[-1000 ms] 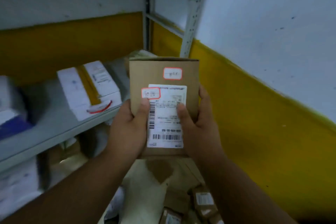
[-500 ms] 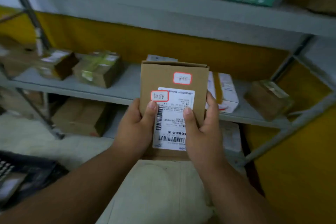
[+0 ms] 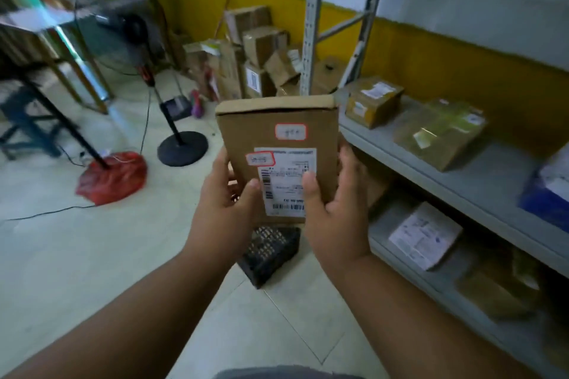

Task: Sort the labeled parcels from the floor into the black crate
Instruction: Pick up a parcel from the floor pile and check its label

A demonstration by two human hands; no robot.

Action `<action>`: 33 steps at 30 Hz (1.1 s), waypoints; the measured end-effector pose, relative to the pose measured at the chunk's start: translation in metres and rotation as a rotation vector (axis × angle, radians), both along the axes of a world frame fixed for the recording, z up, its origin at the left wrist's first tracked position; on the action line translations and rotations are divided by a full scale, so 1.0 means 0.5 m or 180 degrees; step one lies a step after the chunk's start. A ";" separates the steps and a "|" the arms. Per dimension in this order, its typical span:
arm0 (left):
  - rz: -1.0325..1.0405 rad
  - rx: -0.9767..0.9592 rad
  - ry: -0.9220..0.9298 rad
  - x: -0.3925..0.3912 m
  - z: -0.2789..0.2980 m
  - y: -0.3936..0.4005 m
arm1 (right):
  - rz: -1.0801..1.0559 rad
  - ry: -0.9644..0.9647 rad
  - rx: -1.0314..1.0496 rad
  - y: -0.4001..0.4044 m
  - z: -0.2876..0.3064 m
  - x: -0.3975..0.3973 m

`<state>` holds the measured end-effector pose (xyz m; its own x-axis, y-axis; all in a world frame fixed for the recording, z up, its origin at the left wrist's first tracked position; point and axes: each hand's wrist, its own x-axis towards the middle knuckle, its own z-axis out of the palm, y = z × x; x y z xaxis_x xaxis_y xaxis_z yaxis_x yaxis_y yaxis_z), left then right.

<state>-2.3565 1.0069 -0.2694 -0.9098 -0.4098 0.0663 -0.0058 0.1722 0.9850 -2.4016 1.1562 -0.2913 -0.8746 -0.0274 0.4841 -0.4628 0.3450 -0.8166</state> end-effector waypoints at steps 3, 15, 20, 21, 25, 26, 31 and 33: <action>0.0246 0.0022 -0.0158 -0.038 -0.006 -0.078 | 0.0133 0.0113 0.0185 -0.076 0.009 -0.055; 0.1038 0.0065 -0.0597 -0.278 -0.078 -0.233 | 0.0783 -0.0567 0.0301 -0.270 -0.069 -0.399; 0.1142 0.0226 -0.0667 -0.386 -0.090 -0.271 | 0.0807 -0.0916 0.0245 -0.311 -0.078 -0.514; 0.1073 0.0206 -0.0680 -0.406 -0.091 -0.276 | 0.0766 -0.0937 0.0246 -0.315 -0.084 -0.528; 0.0749 0.0059 -0.0693 -0.491 -0.103 -0.313 | 0.0477 -0.1256 0.0241 -0.340 -0.118 -0.580; 0.0679 0.0038 -0.0712 -0.514 -0.111 -0.327 | 0.0404 -0.1361 0.0165 -0.348 -0.125 -0.591; 0.0100 -0.0182 -0.0881 -0.638 -0.168 -0.397 | -0.0139 -0.1911 -0.0210 -0.379 -0.167 -0.630; -0.0391 -0.0338 -0.0904 -0.701 -0.183 -0.432 | -0.0545 -0.1976 -0.0293 -0.402 -0.180 -0.661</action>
<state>-2.7070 0.7911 -0.3611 -0.9402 -0.3002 -0.1606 -0.2505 0.2902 0.9236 -2.7321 0.9549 -0.3810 -0.9808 0.1548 -0.1190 0.1600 0.2879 -0.9442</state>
